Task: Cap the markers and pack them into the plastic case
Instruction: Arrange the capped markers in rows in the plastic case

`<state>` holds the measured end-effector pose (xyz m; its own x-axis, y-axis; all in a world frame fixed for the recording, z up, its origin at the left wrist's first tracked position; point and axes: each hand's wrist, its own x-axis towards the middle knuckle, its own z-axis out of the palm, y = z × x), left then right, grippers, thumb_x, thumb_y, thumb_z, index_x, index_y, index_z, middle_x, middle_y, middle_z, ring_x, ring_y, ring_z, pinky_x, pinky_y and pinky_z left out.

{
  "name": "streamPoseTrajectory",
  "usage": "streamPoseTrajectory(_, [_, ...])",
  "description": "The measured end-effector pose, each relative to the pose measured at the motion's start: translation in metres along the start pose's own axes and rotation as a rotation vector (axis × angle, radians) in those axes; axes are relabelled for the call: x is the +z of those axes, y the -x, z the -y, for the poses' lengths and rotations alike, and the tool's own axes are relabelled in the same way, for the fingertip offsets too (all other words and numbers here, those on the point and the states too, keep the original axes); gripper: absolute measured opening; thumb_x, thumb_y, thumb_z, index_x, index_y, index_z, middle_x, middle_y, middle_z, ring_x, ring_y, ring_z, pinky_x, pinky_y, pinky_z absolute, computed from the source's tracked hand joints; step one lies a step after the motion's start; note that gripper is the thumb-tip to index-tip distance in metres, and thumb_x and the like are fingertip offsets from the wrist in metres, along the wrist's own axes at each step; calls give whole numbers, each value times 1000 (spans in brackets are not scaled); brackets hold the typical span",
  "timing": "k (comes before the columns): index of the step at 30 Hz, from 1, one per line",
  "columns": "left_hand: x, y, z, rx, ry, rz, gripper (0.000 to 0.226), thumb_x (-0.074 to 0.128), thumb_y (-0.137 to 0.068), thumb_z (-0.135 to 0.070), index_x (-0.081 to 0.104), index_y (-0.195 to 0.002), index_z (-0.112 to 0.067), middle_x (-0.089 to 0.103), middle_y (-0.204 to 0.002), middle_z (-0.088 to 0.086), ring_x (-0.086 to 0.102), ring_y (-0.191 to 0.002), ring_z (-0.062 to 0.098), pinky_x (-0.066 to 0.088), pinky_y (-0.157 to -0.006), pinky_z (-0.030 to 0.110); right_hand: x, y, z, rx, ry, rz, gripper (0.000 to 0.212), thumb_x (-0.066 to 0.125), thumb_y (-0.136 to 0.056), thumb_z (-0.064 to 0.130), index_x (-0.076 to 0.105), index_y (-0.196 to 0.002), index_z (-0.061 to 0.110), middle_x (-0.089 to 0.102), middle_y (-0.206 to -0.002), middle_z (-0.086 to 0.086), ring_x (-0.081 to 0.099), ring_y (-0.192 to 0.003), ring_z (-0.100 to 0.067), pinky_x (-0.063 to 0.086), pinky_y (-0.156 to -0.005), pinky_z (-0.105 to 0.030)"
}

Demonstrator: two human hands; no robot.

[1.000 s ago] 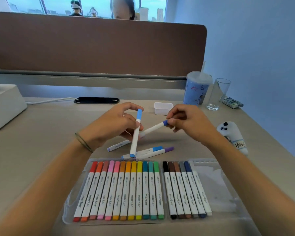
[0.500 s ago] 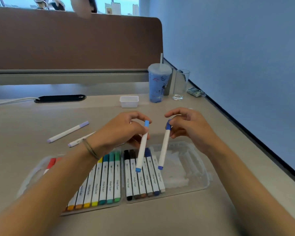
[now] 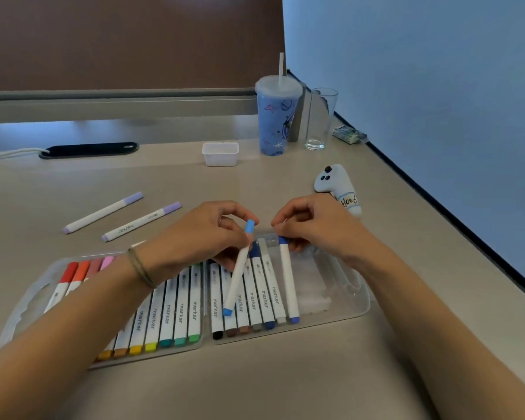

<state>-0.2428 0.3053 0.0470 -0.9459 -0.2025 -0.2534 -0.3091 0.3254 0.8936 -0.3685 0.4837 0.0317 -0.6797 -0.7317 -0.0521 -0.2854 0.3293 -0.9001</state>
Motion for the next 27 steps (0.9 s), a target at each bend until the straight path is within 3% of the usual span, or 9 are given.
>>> streamPoseTrajectory(9, [3, -6, 6, -8, 5, 11, 26, 70, -91, -13, 62, -115, -20, 76, -77, 8, 75, -74, 24, 60, -62, 29, 12, 1, 1, 32, 212, -48, 14, 77, -89, 20, 68, -88, 9, 74, -62, -6, 67, -50, -17, 51, -46, -22])
streamPoseTrajectory(13, [3, -8, 8, -14, 10, 13, 26, 70, -90, -14, 63, -114, -19, 76, -79, 8, 75, -74, 22, 59, -62, 28, 21, -3, -3, -10, 284, -148, 21, 84, -82, 27, 65, -82, 17, 71, -59, -4, 61, -46, -9, 53, -53, -28])
streamPoseTrajectory(16, [3, -9, 7, -23, 13, 21, 25, 70, -90, -14, 63, -114, -19, 76, -81, 9, 76, -76, 24, 60, -62, 28, 26, -4, -5, -19, 341, -154, 24, 84, -80, 38, 67, -82, 21, 72, -64, -1, 66, -55, -12, 56, -59, -33])
streamPoseTrajectory(20, [2, -8, 7, -22, 30, 28, 25, 70, -91, -15, 63, -114, -18, 76, -79, 8, 75, -74, 21, 58, -60, 25, 12, 0, 1, 20, 317, -3, 23, 85, -79, 38, 73, -94, 24, 75, -72, 2, 68, -61, -6, 60, -70, -31])
streamPoseTrajectory(22, [3, -7, 7, -20, 29, 26, 25, 71, -91, -17, 63, -114, -18, 75, -77, 7, 76, -74, 21, 58, -58, 23, 4, 4, 3, 44, 347, 138, 36, 90, -74, 29, 73, -105, 28, 76, -79, 3, 69, -69, -5, 59, -80, -32])
streamPoseTrajectory(27, [4, -7, 5, -13, 41, 8, 25, 72, -90, -18, 63, -113, -17, 75, -77, 9, 76, -74, 23, 58, -57, 23, 7, 7, -1, 1, 449, 176, 45, 91, -73, 25, 72, -114, 30, 71, -83, 6, 62, -69, -4, 53, -75, -24])
